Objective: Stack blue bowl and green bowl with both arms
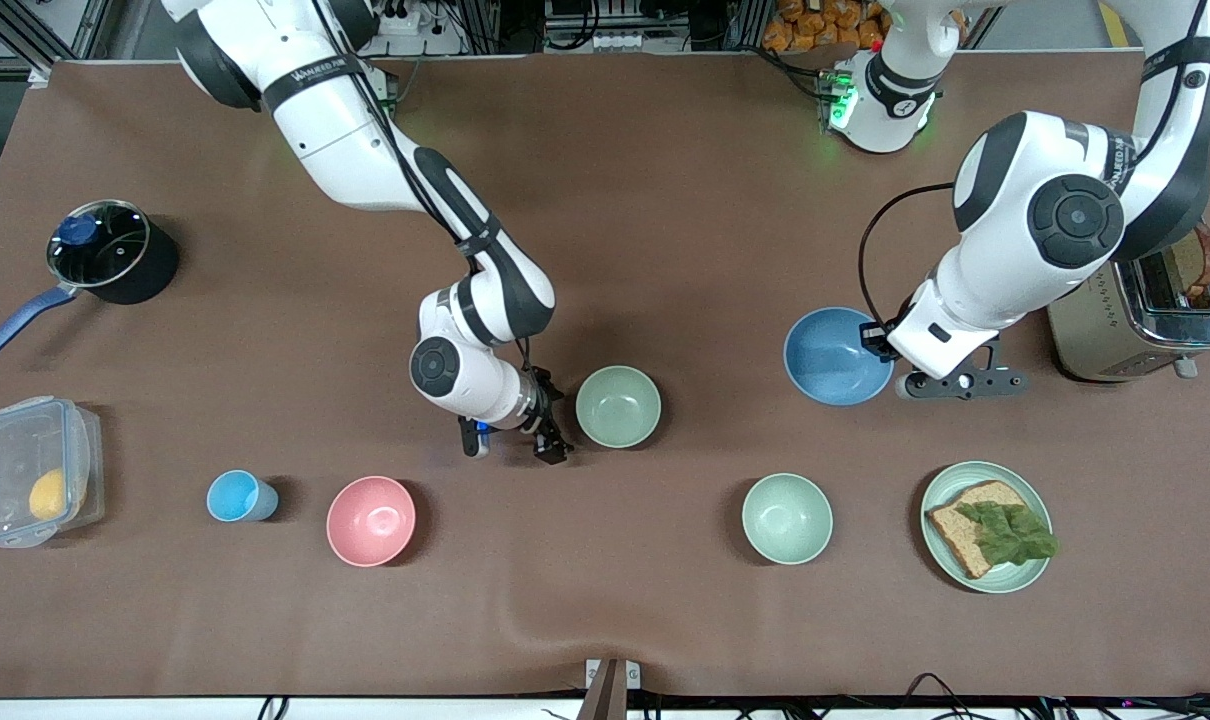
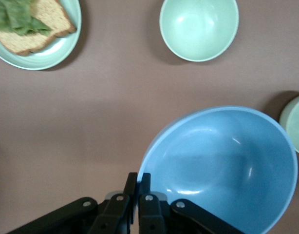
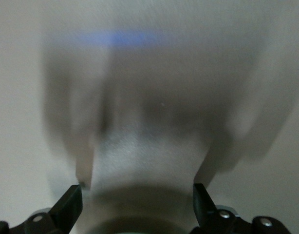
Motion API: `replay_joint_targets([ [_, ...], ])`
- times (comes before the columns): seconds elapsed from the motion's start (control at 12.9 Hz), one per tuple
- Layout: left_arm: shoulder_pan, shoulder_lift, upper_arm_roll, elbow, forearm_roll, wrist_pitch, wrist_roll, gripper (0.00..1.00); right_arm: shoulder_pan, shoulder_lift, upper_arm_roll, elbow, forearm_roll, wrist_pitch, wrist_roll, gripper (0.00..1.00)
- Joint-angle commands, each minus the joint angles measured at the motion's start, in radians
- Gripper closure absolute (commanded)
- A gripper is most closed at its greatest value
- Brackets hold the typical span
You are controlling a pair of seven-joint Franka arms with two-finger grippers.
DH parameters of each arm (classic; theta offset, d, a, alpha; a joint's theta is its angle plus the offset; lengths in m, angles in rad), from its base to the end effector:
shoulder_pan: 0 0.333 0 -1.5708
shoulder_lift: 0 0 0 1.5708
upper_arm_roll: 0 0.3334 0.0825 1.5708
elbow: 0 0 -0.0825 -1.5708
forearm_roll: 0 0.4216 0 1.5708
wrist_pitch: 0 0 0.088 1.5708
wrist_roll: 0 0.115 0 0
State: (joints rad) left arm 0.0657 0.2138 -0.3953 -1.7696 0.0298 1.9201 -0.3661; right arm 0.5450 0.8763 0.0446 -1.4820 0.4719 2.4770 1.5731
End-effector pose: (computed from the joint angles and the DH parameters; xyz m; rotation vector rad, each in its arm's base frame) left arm 0.6198 -0.1949 0.4374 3.1046 0.0494 -0.0967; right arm 0.6395 0.4219 0.1393 -2.2227 1.7964 0.3617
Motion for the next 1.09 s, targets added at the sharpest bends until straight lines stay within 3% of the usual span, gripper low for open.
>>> replay_joint_targets([
  [0.0,-0.045,0.039,-0.013,0.051,-0.05,-0.004,-0.118,1.0,0.029,-0.008,-0.009,0.034,-0.033,-0.027,0.095,0.0],
  [0.39,-0.269,0.257,-0.005,0.246,-0.016,0.028,-0.491,1.0,0.035,0.01,-0.037,0.035,-0.067,-0.033,0.104,0.0],
  [0.54,-0.297,0.292,-0.004,0.252,0.034,0.052,-0.533,1.0,0.012,0.013,-0.037,0.075,-0.061,-0.045,0.104,0.0],
  [1.01,-0.337,0.384,-0.002,0.254,0.036,0.203,-0.536,1.0,-0.02,0.02,-0.037,0.095,-0.058,-0.046,0.102,0.0],
])
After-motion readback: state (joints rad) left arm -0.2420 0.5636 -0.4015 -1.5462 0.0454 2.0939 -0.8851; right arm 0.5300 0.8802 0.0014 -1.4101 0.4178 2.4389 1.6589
